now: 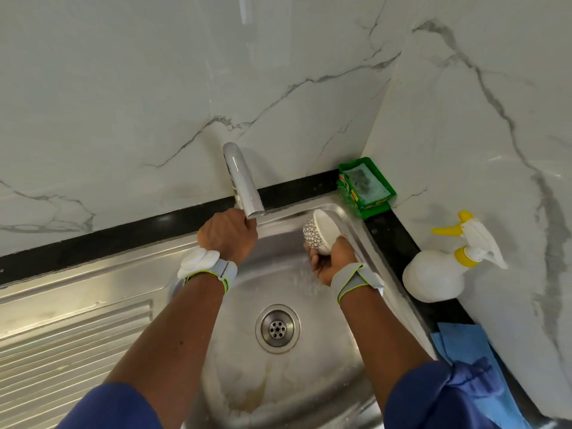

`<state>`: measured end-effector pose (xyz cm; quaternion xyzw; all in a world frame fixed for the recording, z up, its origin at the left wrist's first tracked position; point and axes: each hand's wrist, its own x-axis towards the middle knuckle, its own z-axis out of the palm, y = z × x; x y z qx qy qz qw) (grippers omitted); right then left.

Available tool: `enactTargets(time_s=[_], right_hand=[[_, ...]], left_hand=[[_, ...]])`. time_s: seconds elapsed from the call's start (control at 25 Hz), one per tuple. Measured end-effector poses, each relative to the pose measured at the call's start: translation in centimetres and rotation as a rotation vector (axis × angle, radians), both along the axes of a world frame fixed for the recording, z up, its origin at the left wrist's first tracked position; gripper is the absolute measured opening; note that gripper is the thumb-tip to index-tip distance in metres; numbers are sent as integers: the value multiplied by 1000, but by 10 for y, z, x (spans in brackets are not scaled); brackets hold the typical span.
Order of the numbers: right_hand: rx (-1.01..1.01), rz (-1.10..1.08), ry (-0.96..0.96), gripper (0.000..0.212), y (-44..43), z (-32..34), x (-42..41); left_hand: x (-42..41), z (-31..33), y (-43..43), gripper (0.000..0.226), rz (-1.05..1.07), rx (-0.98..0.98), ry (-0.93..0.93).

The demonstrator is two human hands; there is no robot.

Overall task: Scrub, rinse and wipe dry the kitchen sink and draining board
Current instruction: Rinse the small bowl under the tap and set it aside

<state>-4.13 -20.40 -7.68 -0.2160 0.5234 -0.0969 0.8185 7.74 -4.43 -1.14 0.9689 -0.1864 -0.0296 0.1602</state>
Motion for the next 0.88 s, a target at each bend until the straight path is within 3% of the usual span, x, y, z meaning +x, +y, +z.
enactTargets(time_s=[0.16, 0.36, 0.56, 0.88], right_hand=[[106, -158, -70, 52, -4, 2, -44], [160, -316, -146, 37, 14, 9, -108], [207, -443, -207, 37, 45, 13, -167], [242, -309, -179, 38, 125, 24, -237]], left_hand=[[-31, -24, 30, 42, -79, 146, 3], [-93, -35, 67, 47, -135, 195, 53], [-153, -37, 97, 47, -198, 186, 102], [-228, -39, 135, 45, -195, 119, 145]])
